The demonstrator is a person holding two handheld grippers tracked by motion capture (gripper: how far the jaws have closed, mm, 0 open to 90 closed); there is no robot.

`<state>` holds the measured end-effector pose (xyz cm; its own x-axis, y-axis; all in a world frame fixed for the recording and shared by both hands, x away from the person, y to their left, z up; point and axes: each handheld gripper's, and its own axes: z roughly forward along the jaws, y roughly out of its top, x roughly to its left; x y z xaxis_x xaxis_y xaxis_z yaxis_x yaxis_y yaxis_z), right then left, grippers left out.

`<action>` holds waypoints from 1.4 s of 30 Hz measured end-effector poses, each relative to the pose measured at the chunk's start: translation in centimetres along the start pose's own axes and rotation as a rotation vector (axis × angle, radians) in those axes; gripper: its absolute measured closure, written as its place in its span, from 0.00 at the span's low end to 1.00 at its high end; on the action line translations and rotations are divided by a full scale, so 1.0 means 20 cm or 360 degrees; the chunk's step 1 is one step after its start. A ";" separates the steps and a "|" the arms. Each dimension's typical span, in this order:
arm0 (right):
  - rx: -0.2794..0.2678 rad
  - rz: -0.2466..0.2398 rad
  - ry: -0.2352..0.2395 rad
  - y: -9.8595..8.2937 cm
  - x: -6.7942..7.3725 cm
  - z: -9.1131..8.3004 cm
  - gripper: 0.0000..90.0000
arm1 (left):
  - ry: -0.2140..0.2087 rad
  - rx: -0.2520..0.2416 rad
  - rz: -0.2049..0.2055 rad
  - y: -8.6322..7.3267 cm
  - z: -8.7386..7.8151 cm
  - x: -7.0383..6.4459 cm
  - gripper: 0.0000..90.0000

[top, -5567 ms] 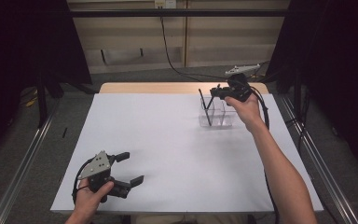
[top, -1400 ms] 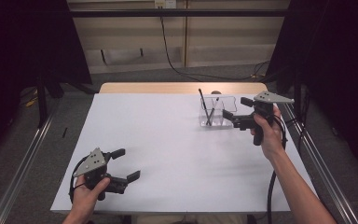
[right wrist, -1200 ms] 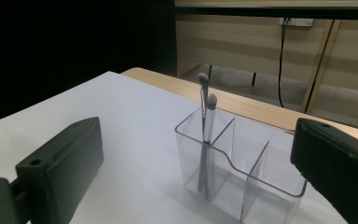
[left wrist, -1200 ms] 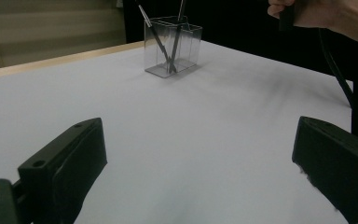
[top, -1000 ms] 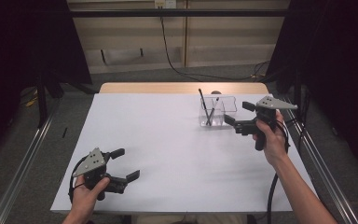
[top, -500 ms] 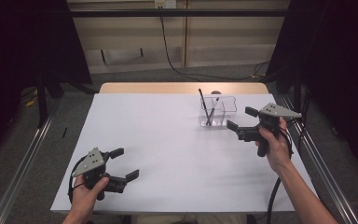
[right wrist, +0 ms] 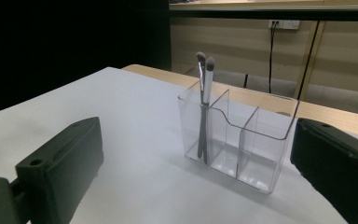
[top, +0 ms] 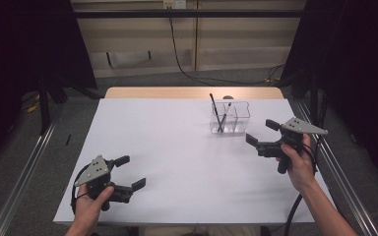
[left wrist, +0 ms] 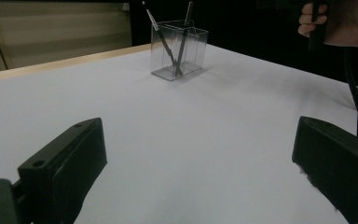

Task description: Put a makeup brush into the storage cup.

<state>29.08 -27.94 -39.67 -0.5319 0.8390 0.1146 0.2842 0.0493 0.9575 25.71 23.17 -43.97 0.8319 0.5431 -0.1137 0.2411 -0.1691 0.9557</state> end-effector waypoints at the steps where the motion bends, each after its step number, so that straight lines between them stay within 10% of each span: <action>1: -0.0002 -0.0001 0.0002 -0.01 0.00 -0.01 0.02 | 0.0001 0.0000 0.0000 0.00 0.00 0.00 0.03; 42: -0.0080 0.0040 -0.0182 -0.24 0.05 -0.34 0.02 | 0.0037 -0.0005 -0.0022 0.00 -0.03 -0.01 0.03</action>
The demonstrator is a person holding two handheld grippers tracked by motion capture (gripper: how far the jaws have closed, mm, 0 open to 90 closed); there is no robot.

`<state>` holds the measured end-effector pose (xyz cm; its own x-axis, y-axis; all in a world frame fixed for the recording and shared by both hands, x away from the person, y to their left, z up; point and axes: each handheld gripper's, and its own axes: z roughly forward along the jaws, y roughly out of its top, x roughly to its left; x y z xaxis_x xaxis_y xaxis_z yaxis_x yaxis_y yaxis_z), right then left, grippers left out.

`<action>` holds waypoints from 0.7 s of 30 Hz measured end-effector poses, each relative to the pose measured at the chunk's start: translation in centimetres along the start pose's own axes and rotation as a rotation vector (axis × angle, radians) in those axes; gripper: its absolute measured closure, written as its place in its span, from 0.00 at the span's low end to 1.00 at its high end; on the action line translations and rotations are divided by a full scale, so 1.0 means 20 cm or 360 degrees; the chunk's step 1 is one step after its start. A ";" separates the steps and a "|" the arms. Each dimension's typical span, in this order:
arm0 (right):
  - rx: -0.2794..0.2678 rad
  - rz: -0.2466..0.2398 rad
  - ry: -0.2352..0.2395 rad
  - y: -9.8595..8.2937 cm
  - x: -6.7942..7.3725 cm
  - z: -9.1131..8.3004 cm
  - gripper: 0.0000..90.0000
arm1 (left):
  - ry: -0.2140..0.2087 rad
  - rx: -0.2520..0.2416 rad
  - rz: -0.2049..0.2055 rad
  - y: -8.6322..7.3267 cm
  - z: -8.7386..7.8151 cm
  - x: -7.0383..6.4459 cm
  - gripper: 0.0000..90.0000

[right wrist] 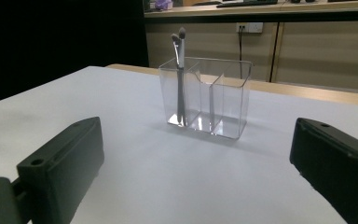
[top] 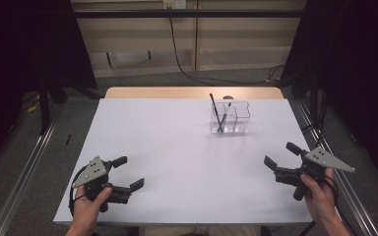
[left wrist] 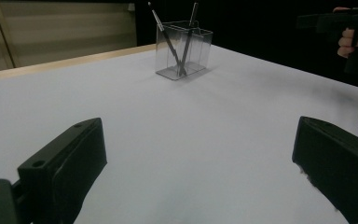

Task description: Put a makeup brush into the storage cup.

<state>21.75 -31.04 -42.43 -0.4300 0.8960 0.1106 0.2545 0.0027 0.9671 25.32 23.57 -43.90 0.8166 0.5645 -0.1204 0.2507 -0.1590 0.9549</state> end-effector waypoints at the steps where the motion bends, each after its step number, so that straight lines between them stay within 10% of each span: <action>1: 0.0002 0.0004 -0.0004 -0.01 0.00 -0.01 0.02 | 0.0005 0.0002 0.0002 0.00 0.00 0.00 0.03; 21: 0.0040 -0.0081 -0.0090 -0.12 0.02 -0.16 0.02 | 0.0039 -0.0028 0.0006 0.00 -0.01 -0.01 0.03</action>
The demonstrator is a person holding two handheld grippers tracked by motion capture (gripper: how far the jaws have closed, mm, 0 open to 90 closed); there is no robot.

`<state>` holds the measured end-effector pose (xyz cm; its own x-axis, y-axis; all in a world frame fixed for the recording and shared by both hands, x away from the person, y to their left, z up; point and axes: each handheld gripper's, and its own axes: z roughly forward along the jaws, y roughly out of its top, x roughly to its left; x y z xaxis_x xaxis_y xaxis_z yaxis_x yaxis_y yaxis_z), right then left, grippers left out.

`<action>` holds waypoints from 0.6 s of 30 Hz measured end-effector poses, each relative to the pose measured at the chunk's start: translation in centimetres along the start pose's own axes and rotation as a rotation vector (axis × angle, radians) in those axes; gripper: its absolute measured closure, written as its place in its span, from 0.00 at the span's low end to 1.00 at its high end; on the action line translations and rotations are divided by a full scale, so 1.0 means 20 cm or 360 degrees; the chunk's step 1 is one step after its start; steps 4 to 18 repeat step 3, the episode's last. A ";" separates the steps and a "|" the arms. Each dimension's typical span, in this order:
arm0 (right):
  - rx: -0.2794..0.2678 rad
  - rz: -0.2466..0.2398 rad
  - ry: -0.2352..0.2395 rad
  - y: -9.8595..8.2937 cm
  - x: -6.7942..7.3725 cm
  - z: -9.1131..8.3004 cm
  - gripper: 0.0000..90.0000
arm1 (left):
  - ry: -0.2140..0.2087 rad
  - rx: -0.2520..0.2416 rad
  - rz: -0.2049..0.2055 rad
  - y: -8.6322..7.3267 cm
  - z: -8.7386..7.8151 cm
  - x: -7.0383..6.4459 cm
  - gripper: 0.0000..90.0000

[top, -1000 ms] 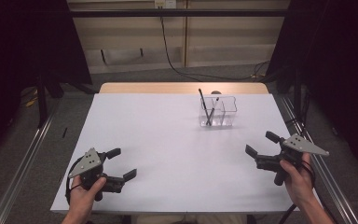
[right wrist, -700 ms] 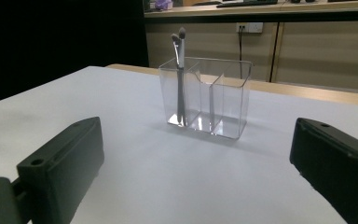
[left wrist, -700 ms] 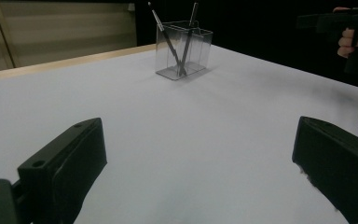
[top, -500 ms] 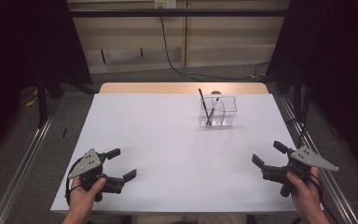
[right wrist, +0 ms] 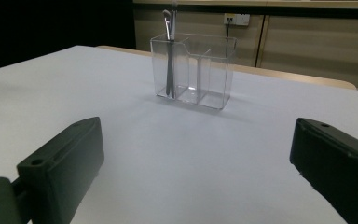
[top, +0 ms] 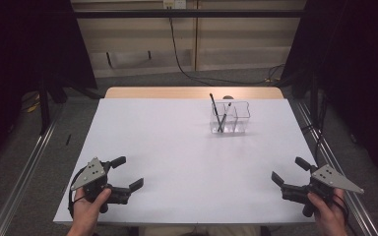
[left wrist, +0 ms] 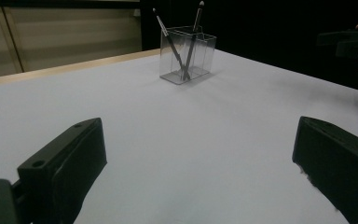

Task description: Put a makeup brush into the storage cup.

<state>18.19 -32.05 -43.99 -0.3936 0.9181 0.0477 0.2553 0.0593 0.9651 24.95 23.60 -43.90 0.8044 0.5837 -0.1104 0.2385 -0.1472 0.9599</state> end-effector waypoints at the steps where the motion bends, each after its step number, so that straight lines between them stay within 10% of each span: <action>1: -0.0007 0.0008 -0.0001 0.00 0.00 0.00 0.02 | -0.0001 0.0006 0.0006 0.00 0.00 0.00 0.03; 18: -0.0008 0.0020 -0.0010 0.00 -0.01 0.00 0.02 | -0.0001 0.0009 0.0003 0.00 0.00 0.01 0.03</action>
